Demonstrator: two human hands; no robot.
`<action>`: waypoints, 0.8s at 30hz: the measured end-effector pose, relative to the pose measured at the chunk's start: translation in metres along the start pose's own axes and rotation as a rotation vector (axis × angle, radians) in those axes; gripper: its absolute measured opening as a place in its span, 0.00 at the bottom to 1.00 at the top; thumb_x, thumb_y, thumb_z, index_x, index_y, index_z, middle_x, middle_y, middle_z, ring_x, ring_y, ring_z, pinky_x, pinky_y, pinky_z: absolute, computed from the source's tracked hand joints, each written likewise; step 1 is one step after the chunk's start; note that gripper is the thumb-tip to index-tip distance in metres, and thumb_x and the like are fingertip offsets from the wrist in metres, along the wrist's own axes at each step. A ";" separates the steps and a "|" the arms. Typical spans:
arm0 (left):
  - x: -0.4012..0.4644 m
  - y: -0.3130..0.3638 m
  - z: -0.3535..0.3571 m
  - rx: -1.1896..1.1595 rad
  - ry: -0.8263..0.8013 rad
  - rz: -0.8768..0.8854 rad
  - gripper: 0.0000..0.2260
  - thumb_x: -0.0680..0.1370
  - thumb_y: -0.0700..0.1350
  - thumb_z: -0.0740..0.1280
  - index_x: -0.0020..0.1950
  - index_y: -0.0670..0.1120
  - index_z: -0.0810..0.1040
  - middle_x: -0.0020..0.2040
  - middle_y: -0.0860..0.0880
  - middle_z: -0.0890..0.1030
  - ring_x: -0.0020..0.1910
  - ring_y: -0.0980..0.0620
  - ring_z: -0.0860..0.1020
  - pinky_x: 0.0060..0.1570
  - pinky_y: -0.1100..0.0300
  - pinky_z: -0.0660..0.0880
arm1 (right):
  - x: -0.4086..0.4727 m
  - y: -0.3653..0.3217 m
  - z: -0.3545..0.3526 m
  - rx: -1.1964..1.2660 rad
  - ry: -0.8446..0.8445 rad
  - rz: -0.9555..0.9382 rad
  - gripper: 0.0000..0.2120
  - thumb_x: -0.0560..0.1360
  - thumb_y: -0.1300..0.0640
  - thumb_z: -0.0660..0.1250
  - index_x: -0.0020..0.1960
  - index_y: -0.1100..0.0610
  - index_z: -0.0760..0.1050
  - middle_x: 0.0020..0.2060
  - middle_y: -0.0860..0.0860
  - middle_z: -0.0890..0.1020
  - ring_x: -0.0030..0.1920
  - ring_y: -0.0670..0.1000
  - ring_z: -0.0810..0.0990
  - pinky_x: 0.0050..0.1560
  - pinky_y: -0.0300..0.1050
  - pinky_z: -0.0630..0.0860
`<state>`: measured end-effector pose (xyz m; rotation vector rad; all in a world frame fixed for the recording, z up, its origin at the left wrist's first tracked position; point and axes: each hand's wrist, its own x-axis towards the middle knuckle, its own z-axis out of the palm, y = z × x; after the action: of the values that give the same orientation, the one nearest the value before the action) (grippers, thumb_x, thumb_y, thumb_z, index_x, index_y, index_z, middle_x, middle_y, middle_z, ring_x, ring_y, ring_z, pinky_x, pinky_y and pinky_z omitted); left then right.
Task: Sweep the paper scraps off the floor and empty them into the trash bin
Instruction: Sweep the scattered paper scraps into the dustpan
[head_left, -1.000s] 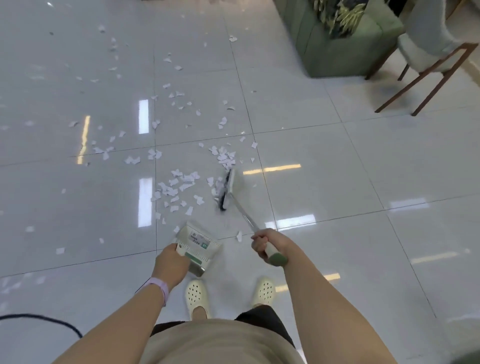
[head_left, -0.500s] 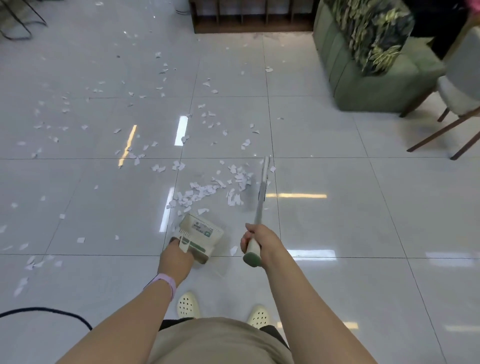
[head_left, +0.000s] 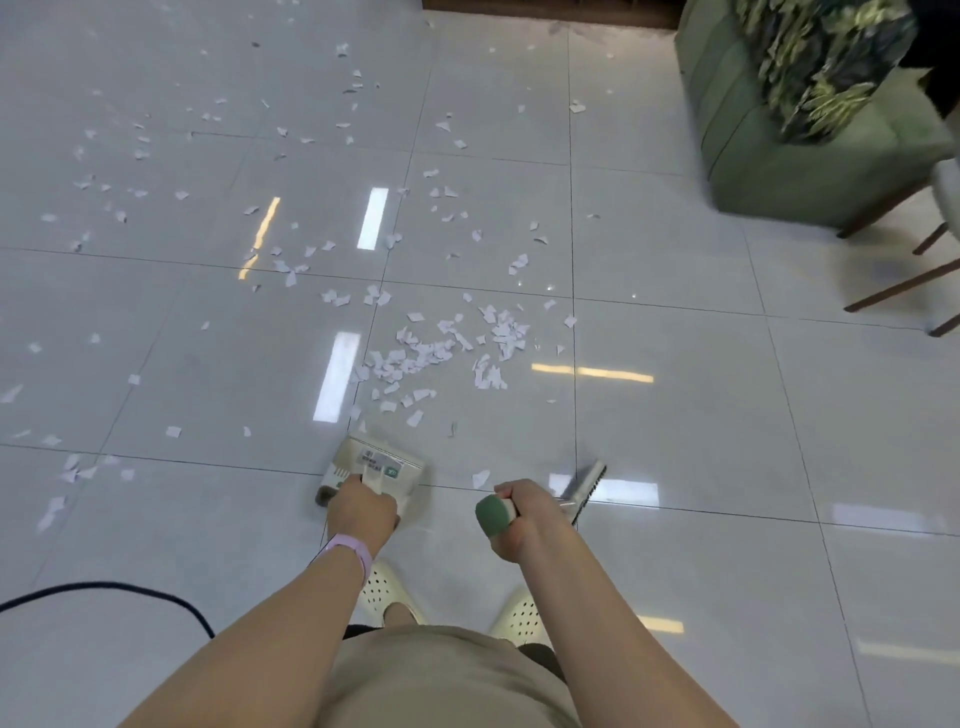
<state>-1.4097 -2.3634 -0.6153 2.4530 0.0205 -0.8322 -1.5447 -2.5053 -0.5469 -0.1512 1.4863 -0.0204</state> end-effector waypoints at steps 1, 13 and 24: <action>0.008 -0.008 -0.008 -0.009 -0.003 -0.026 0.09 0.75 0.34 0.63 0.54 0.38 0.77 0.41 0.44 0.78 0.37 0.46 0.75 0.35 0.60 0.71 | 0.002 0.009 0.012 -0.015 0.002 0.017 0.11 0.75 0.69 0.60 0.37 0.59 0.72 0.31 0.52 0.72 0.23 0.51 0.72 0.23 0.35 0.72; 0.091 -0.104 -0.161 -0.192 0.073 -0.137 0.10 0.77 0.37 0.65 0.36 0.46 0.73 0.33 0.48 0.76 0.31 0.50 0.72 0.28 0.62 0.66 | 0.065 0.073 0.203 -0.188 -0.340 0.180 0.12 0.77 0.71 0.59 0.41 0.57 0.63 0.23 0.54 0.70 0.16 0.47 0.68 0.17 0.33 0.68; 0.118 -0.080 -0.200 -0.225 0.152 -0.077 0.06 0.76 0.36 0.63 0.48 0.44 0.77 0.39 0.48 0.78 0.36 0.49 0.74 0.30 0.62 0.67 | 0.074 0.024 0.284 -0.295 -0.647 0.256 0.31 0.48 0.80 0.78 0.43 0.60 0.70 0.24 0.50 0.66 0.17 0.45 0.66 0.14 0.36 0.63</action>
<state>-1.2175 -2.2132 -0.5895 2.3076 0.2521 -0.6359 -1.2577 -2.4647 -0.6014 -0.1835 0.8455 0.4202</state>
